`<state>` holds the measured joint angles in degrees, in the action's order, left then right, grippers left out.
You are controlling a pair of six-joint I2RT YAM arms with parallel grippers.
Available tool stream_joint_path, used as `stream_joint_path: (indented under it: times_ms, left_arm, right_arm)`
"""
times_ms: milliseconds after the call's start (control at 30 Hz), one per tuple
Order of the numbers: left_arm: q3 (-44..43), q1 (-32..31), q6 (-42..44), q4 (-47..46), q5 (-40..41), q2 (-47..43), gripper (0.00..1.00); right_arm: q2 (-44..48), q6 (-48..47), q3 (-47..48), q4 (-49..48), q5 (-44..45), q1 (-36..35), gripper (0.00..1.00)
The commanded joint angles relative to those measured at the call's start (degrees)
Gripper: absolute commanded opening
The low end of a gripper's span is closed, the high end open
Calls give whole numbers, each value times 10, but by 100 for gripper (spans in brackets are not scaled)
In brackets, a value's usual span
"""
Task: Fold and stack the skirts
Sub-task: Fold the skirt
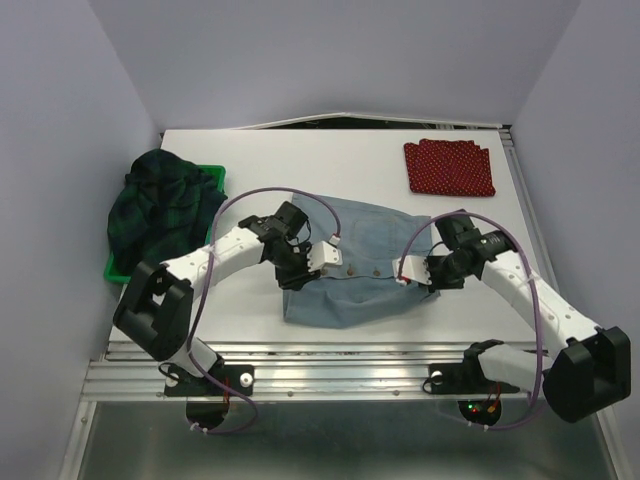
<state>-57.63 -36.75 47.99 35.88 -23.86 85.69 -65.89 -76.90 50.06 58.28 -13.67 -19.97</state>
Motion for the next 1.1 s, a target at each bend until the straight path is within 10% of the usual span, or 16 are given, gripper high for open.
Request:
stream_joint_path:
  times_ms: [0, 400, 633, 1067]
  left_arm:
    - [-2, 2, 33, -11, -46, 11, 44]
    - [2, 2, 72, 4, -67, 53, 39]
    - [1, 5, 69, 31, -70, 41, 0]
    - [-47, 6, -9, 154, -79, -183, 0]
  right_arm:
    - [25, 8, -20, -11, 3, -3, 1]
    - [23, 18, -24, -20, 5, -3, 1]
    - [22, 20, -18, -21, 10, -3, 1]
    - [99, 27, -12, 39, 22, -3, 1]
